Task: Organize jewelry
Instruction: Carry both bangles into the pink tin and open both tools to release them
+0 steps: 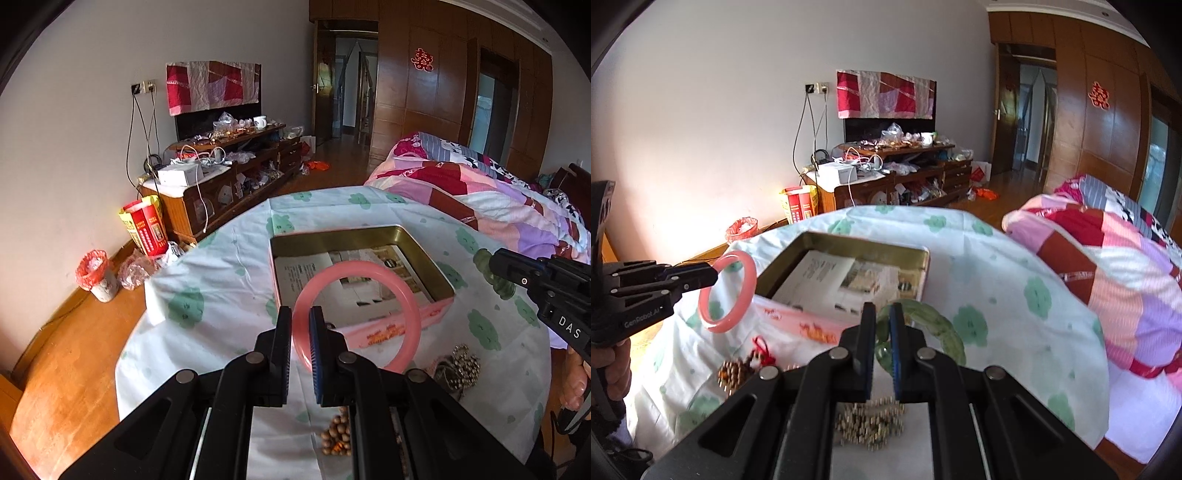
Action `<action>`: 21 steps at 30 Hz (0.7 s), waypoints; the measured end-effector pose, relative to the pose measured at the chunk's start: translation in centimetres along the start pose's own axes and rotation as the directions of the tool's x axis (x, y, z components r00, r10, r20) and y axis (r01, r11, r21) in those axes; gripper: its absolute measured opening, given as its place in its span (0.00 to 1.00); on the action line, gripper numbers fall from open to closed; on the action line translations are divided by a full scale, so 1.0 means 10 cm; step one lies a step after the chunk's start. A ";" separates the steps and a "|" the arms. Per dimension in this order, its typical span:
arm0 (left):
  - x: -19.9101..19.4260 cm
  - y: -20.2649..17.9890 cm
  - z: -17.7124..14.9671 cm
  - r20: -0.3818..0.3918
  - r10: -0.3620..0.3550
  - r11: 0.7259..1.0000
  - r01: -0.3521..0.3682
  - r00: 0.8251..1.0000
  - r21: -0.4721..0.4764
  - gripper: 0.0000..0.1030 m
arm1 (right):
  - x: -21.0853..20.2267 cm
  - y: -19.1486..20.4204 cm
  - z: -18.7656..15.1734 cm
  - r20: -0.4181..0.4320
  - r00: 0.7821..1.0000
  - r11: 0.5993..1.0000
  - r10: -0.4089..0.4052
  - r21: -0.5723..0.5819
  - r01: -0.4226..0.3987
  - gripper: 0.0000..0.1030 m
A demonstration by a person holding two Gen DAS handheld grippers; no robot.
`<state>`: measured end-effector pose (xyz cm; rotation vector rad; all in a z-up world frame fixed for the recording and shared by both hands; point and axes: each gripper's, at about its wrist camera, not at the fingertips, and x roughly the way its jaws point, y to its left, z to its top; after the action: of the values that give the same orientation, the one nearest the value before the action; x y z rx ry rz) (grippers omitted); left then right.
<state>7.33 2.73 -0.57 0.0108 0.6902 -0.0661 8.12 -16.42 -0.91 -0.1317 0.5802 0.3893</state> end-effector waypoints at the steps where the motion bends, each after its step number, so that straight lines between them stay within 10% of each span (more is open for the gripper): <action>1: 0.02 0.00 0.03 0.001 0.008 1.000 -0.008 1.000 0.004 0.08 | 0.04 0.01 0.05 0.002 1.000 1.000 0.002 -0.006 -0.002 0.09; 21: 0.84 0.08 0.29 -0.104 0.100 0.995 -0.098 0.990 0.027 0.08 | 0.83 0.11 0.32 -0.021 1.000 0.997 0.019 -0.075 -0.021 0.09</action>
<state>15.69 2.94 -3.65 0.0700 0.7933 0.0221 15.65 -12.02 -2.88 -0.2026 0.5875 0.4296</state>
